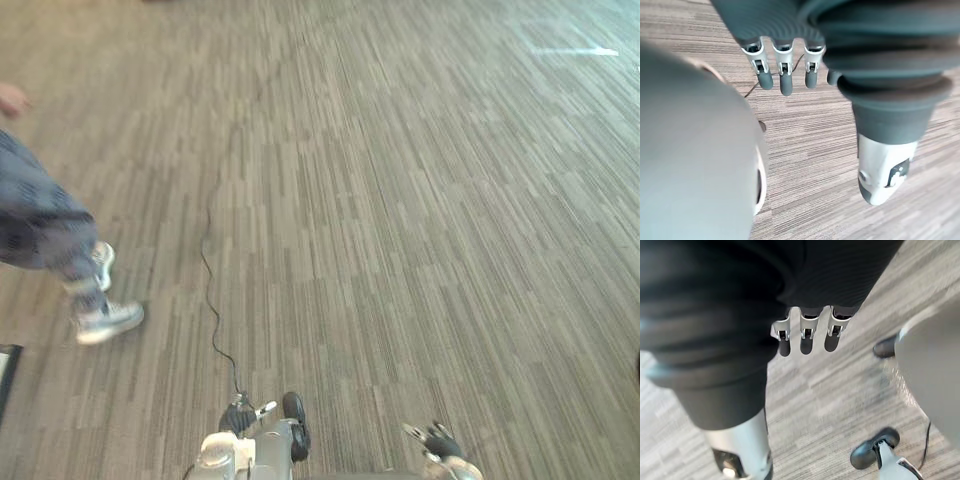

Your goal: Pick up cushions and gather them together orderly.

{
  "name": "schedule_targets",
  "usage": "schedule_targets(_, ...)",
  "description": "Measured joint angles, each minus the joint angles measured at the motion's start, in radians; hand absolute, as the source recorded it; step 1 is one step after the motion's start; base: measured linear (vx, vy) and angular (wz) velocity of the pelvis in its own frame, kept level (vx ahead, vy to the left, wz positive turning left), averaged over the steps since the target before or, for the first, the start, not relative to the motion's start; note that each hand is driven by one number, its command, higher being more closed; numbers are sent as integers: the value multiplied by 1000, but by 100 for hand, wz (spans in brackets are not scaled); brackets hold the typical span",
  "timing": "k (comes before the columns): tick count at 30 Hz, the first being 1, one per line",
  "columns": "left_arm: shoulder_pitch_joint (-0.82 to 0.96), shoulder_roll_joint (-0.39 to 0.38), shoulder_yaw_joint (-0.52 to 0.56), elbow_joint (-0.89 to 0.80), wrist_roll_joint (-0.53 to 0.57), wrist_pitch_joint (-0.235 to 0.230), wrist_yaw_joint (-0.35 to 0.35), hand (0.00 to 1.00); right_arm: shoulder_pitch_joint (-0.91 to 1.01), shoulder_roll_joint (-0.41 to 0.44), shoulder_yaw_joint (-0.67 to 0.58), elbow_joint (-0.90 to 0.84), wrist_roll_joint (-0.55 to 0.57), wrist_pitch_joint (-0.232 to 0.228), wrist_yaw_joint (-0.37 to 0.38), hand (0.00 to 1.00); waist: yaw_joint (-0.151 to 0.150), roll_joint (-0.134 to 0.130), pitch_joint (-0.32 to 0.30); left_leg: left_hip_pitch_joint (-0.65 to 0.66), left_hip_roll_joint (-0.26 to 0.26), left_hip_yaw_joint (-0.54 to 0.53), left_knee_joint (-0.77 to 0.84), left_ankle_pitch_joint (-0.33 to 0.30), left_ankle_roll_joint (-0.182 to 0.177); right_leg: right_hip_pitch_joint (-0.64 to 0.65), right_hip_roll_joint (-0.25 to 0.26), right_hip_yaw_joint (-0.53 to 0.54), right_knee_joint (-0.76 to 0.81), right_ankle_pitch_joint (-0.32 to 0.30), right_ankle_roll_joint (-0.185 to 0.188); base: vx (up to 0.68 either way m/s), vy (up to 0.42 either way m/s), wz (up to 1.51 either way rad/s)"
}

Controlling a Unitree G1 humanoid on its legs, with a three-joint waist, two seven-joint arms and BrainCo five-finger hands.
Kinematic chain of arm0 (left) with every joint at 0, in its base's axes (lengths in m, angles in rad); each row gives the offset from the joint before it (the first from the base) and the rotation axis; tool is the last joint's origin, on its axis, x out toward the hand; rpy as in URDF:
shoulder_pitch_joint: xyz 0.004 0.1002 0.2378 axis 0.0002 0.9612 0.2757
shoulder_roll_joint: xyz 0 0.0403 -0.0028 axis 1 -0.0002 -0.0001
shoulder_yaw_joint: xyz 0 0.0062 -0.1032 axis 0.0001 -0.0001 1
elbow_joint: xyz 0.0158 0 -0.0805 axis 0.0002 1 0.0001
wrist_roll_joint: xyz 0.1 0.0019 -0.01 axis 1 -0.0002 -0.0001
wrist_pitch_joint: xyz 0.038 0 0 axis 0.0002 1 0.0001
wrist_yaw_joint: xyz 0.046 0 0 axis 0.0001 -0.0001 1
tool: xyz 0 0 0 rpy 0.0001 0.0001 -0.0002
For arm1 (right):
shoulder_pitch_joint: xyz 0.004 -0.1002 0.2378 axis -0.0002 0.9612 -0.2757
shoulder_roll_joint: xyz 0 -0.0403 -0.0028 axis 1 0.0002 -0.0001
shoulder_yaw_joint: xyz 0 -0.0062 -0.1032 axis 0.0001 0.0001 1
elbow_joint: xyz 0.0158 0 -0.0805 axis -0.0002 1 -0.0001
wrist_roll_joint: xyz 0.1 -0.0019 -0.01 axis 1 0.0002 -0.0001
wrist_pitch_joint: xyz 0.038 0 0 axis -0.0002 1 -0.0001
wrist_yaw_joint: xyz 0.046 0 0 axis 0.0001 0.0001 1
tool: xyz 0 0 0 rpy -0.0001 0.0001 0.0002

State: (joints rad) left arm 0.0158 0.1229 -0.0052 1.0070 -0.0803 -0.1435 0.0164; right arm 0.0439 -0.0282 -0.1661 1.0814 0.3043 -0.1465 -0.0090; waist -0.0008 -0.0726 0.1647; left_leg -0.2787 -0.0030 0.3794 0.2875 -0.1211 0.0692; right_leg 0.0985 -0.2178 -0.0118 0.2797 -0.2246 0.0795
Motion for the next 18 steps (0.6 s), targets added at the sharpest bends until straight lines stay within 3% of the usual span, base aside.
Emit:
schedule_targets(1, 5, 1, 0, 7, 0, 2, 0, 0, 1, 2, -2, 0, -1, 0, 1, 0, 0, -1, 0, 42, -9, 8, -7, -26, 2, -40, -8, 32, 133, 24, 39, 589, 301, -15)
schedule_targets(2, 15, 2, -4, 7, 0, 3, 0, 0, 2, 3, -5, -3, -3, 0, 9, 0, -4, -2, 1, 109, -24, 11, -18, -67, 4, -108, -14, 70, 348, 92, 103, 467, 230, -19)
schedule_targets(3, 17, 2, -9, 8, 0, 3, 0, 0, 2, 2, -9, -5, -9, -1, 11, 0, -9, -2, 2, 144, -30, 11, -30, -82, 4, -141, -11, 88, 450, 110, 132, 439, 174, -12)
schedule_targets(4, 17, -1, -27, 13, 1, 4, -1, 0, 1, -4, -9, -9, -13, -1, 14, 0, -14, 8, 11, 222, -38, 3, -64, -109, -1, -212, -5, 74, 650, 95, 116, 414, 131, -10)
schedule_targets(6, 14, -9, -63, 26, 2, 4, -1, 0, -1, -20, -7, -40, -15, -2, 13, 0, -29, 31, 22, 358, -41, -9, -144, -120, -10, -314, 3, -31, 803, 23, 25, 479, 119, -2)
schedule_targets(8, 4, -23, -94, 28, 1, 4, -1, 0, -13, -31, -7, -65, -20, -11, 14, 0, -57, 62, 44, 458, -11, -21, -183, -120, -10, -409, 38, -174, 705, -78, -51, 555, 24, 32)
schedule_targets(10, -17, -30, -102, 28, 0, 3, -1, 0, -17, -31, -7, -87, -18, -20, 15, 0, -64, 74, 52, 500, 25, -30, -181, -120, -10, -485, 77, -252, 502, -85, -63, 521, -65, 40)
schedule_targets(11, -23, -35, -103, 28, 0, 3, -1, 0, -26, -32, -7, -86, -18, -23, 15, 0, -69, 75, 57, 521, 37, -40, -185, -120, -10, -512, 95, -259, 377, -49, -67, 535, -134, 52)
schedule_targets(12, -24, -41, -103, 27, 0, 3, -1, 0, -28, -33, -3, -85, -18, -23, 14, 0, -74, 73, 56, 555, 44, -41, -207, -120, -11, -518, 123, -251, 151, 63, -63, 685, -192, 64)
schedule_targets(13, -20, -44, -103, 28, 0, 2, -1, 0, -26, -34, 4, -83, -18, -23, 13, 0, -74, 64, 56, 594, 39, -42, -224, -128, -51, -514, 128, -239, -14, 154, -66, 621, -192, 54)
schedule_targets(14, -14, -47, -102, 30, 0, 3, -1, 0, -25, -36, 5, -82, -16, -22, 13, 0, -76, 60, 55, 622, 40, -48, -232, -138, -79, -516, 136, -219, -32, 240, -81, 648, -205, 24)
schedule_targets(15, -12, -71, -86, 53, 2, 3, -1, 0, -39, -54, 7, -84, -15, -22, 14, 0, -78, 96, 55, 664, 67, -60, -237, -139, -104, -537, 164, -198, 69, 288, -118, 634, -221, -5)
schedule_targets(16, -8, -80, -74, 69, 8, 4, -3, 0, -47, -59, 7, -85, -20, -23, 15, 0, -76, 113, 48, 658, 85, -62, -197, -115, -145, -557, 173, -199, 142, 229, -133, 738, -313, -17)
schedule_targets(17, -2, -98, -49, 66, 14, 4, -4, 0, -49, -58, 2, -90, -20, -23, 18, 0, -79, 121, 53, 599, 117, -75, -30, -91, -184, -546, 179, -199, 186, 167, -130, 480, -233, -14)
schedule_targets(18, -3, -101, -38, 63, 17, 4, -3, 0, -49, -58, 2, -93, -21, -22, 18, 0, -79, 125, 55, 567, 135, -82, 60, -77, -198, -535, 187, -200, 188, 151, -134, 611, -293, -24)
